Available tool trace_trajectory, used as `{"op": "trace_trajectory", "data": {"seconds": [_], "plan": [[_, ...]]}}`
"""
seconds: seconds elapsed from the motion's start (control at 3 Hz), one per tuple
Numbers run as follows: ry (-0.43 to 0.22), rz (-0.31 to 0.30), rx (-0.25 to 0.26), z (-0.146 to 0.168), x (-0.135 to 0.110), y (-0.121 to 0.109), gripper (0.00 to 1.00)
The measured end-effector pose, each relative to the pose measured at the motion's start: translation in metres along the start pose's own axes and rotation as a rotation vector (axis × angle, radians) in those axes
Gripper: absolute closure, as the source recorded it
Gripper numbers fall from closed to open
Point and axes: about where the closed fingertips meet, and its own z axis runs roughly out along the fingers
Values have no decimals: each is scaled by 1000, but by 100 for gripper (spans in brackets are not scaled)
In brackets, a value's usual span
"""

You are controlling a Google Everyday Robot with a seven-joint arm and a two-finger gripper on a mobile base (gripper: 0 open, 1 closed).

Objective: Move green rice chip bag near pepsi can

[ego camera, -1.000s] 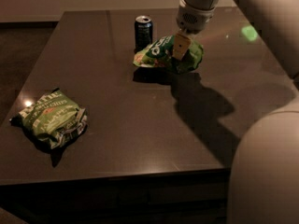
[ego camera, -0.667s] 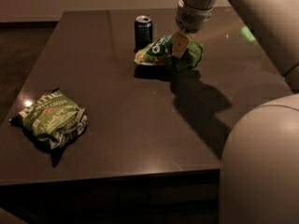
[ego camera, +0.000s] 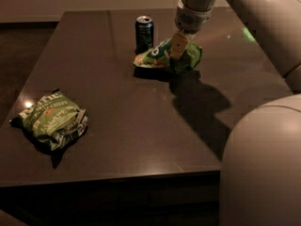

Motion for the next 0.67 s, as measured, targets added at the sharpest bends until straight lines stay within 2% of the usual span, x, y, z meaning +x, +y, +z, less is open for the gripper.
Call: {"op": "trace_trajectory", "data": {"seconds": [0.33, 0.67], "plan": [[-7, -1, 4, 3, -3, -2, 0], [-7, -1, 4, 3, -3, -2, 0]]}}
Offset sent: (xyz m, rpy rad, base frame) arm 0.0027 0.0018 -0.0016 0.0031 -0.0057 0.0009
